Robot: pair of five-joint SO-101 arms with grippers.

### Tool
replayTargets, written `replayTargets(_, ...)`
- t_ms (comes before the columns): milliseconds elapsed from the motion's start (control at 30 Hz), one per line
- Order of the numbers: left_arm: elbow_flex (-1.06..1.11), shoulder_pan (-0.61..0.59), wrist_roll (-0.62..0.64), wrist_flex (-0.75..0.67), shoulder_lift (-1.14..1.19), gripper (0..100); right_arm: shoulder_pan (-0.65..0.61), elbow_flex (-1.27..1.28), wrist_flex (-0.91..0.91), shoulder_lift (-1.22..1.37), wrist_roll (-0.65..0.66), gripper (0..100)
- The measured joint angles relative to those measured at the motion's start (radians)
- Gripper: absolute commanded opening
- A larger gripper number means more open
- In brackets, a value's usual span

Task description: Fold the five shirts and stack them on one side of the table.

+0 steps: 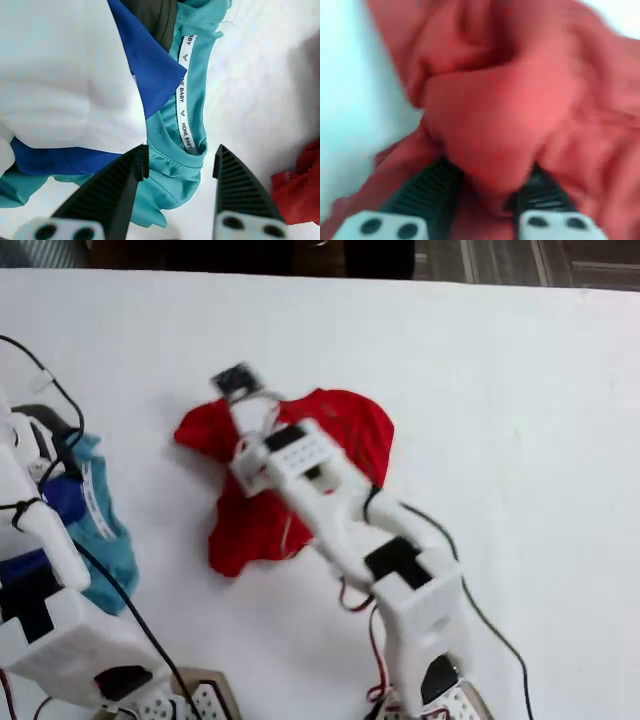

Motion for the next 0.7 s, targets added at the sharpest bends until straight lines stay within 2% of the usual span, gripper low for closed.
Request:
replayTargets(167, 0.0, 0.002, 0.0, 0.0, 0.0, 22, 0.178, -0.193, 0.146, 0.002, 0.005, 2.1)
replayTargets(367, 0.0, 0.057, 0.0, 0.0, 0.0, 22, 0.356, -0.477, 0.333, -0.063, 0.123, 2.1)
replayTargets(500, 0.0, 0.133, 0.0, 0.0, 0.0, 23, 0.413, -0.601, 0.482, -0.14, 0.206, 2.1)
replayTargets(633, 0.0, 0.239, 0.0, 0.0, 0.0, 23, 0.471, -0.621, 0.595, -0.161, 0.242, 2.6)
replayTargets(700, 0.0, 0.298, 0.0, -0.002, 0.0, 23, 0.502, -0.621, 0.626, -0.161, 0.247, 6.7)
